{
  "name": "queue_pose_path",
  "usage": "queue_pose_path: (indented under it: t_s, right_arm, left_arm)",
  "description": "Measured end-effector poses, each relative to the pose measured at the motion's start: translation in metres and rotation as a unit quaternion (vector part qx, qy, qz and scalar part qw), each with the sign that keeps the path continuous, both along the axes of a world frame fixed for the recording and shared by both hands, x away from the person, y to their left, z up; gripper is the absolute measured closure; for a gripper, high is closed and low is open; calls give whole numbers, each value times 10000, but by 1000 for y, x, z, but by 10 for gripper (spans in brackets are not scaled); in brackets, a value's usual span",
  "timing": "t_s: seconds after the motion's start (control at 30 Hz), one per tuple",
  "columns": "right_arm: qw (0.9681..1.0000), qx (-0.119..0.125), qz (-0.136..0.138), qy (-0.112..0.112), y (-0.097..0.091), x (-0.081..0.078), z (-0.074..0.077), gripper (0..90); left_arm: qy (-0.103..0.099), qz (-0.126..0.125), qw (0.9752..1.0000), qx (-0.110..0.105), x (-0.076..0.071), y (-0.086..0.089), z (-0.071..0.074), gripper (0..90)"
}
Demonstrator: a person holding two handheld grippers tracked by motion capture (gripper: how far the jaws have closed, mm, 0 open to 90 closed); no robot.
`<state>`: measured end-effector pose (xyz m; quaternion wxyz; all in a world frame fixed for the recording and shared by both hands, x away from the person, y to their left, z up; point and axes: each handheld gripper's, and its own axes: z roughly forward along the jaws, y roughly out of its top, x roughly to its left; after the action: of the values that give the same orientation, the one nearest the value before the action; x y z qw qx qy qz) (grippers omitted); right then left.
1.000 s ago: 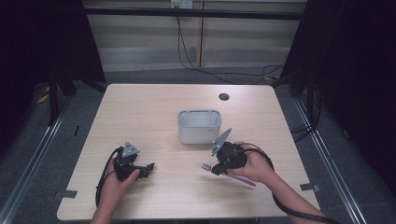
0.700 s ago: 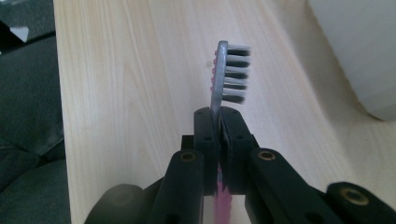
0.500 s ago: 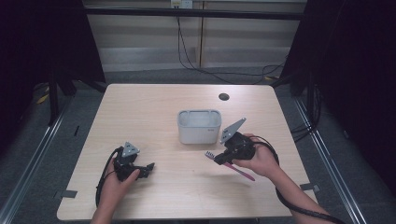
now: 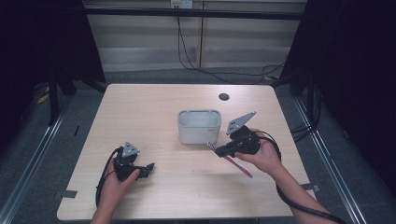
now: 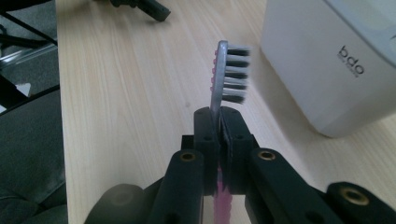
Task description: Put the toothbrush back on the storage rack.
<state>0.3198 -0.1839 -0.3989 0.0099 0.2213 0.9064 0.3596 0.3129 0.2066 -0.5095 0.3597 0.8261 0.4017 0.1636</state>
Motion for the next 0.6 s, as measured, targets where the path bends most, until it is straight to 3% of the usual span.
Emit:
queue_pose_path:
  t_s: [0.6]
  right_arm:
    - [9980,456,-325,-284,-2,5,15,864]
  left_arm:
    - [0,-1,10000,4,0,0,0,137]
